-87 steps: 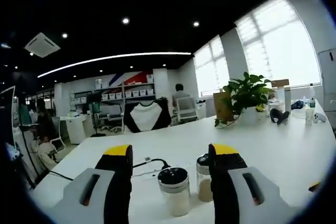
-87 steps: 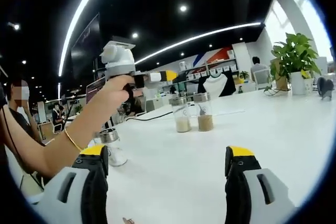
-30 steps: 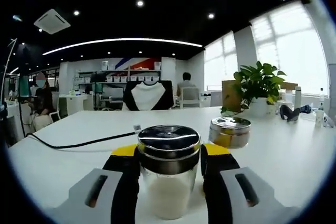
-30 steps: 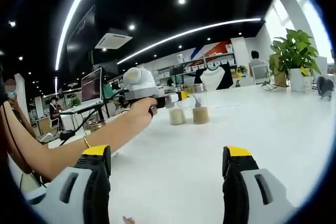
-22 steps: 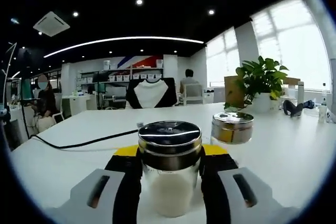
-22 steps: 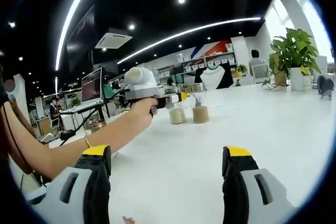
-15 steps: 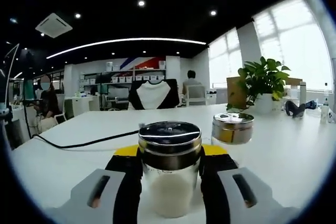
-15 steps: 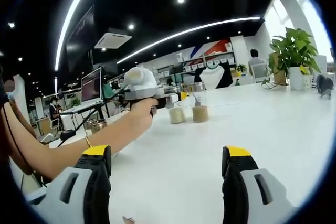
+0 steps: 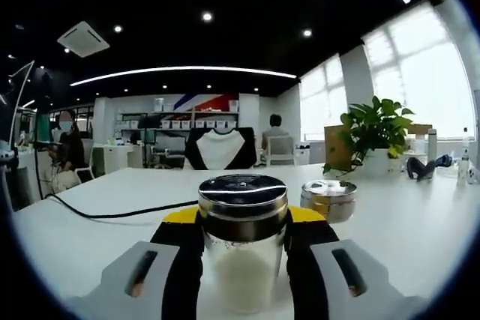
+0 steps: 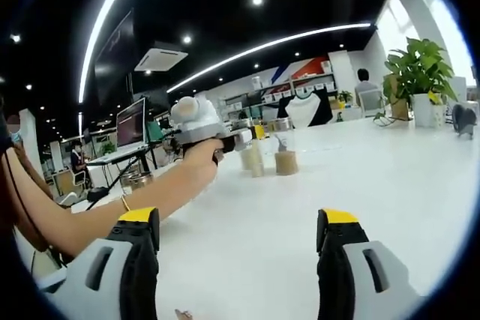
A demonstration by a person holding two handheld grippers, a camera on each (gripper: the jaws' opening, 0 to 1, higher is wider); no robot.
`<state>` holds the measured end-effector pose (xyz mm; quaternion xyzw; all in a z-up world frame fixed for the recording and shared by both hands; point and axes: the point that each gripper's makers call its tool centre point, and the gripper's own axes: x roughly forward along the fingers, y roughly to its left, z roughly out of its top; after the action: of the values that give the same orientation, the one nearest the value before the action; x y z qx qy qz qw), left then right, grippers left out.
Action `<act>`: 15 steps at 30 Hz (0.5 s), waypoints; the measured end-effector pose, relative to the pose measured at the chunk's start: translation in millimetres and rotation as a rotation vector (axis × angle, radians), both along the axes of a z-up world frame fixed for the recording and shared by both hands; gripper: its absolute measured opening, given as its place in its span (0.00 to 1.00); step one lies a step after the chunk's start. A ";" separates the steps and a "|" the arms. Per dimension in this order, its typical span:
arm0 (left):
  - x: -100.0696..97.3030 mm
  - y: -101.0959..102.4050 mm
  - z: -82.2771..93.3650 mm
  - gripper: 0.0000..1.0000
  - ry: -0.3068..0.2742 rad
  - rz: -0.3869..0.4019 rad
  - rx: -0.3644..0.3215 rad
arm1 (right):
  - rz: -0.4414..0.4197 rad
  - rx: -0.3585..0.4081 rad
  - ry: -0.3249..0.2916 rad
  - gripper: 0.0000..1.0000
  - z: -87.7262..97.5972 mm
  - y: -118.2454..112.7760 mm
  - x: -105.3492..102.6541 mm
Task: Rotate the seasoning bottle until the label or dispensing opening points toward the visible target arrow and the bottle remains upright within the marked orientation range
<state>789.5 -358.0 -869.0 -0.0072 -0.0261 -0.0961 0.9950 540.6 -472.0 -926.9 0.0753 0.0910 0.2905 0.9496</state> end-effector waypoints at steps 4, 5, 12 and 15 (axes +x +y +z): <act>-3.6 -1.4 17.9 0.43 -0.032 -0.019 0.008 | 0.002 -0.001 -0.002 0.88 0.8 0.8 -0.1; -3.5 -3.1 18.3 0.44 -0.026 -0.035 0.007 | 0.003 -0.002 -0.004 0.88 1.9 1.2 -0.4; -7.4 -8.9 27.6 0.43 -0.031 -0.085 -0.053 | 0.004 -0.006 -0.015 0.87 6.4 3.8 -2.3; -10.4 -10.9 32.8 0.43 -0.037 -0.090 -0.046 | 0.010 -0.003 -0.012 0.87 7.0 5.5 -3.6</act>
<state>779.1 -368.9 -836.1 -0.0293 -0.0462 -0.1402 0.9886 537.1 -466.5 -919.8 0.0714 0.0862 0.2956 0.9487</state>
